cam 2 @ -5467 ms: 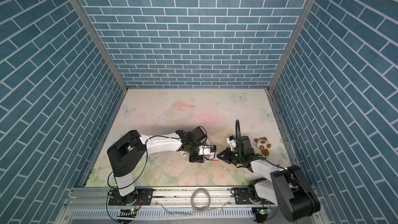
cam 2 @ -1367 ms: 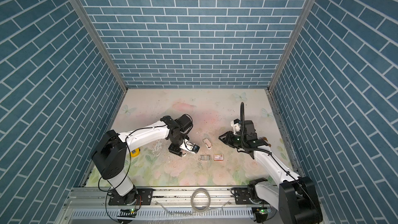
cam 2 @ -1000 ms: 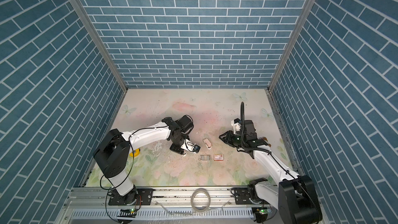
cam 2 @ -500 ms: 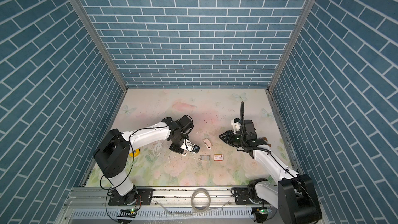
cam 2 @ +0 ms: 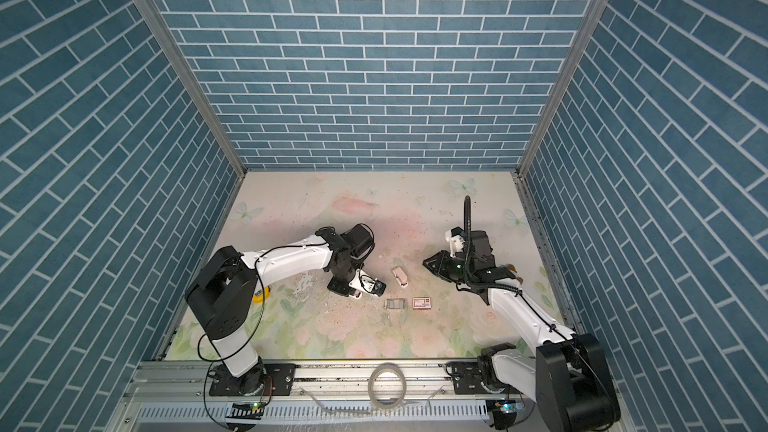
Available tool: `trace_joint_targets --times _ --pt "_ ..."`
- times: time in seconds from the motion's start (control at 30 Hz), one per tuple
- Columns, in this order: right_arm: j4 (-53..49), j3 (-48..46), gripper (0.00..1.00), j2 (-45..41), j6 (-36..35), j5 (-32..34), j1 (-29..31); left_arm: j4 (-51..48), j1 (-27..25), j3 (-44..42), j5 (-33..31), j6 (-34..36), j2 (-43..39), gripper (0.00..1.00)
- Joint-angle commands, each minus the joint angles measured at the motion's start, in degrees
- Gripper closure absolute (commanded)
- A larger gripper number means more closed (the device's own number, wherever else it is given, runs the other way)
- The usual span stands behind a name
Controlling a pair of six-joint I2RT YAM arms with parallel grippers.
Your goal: Load the staples into the stapler
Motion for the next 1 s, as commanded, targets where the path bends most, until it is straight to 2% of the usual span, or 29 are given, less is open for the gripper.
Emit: trace_joint_targets --times 0.0,0.27,0.37,0.63,0.8,0.97 --pt "0.38 0.04 0.76 -0.37 0.49 0.27 -0.19 -1.84 0.30 1.17 0.23 -1.32 0.78 0.89" --pt "-1.54 2.47 0.78 0.72 -0.85 -1.88 -0.19 -2.19 0.77 1.97 1.33 -5.50 -1.72 0.93" --pt "0.35 3.91 0.78 1.90 0.69 -5.93 0.40 -3.53 2.16 4.85 3.85 -8.99 -2.10 0.93" --pt "0.84 12.10 0.78 9.85 0.69 -12.51 7.61 -3.80 5.22 9.00 7.99 -17.93 -4.37 0.95" --pt "6.39 13.98 0.78 14.51 3.22 -14.10 10.60 -1.46 5.92 8.84 8.37 -21.36 -6.51 0.96" --pt "7.27 16.24 0.77 18.25 3.04 -14.28 13.92 0.70 6.45 8.60 9.83 -24.98 -8.03 0.96"
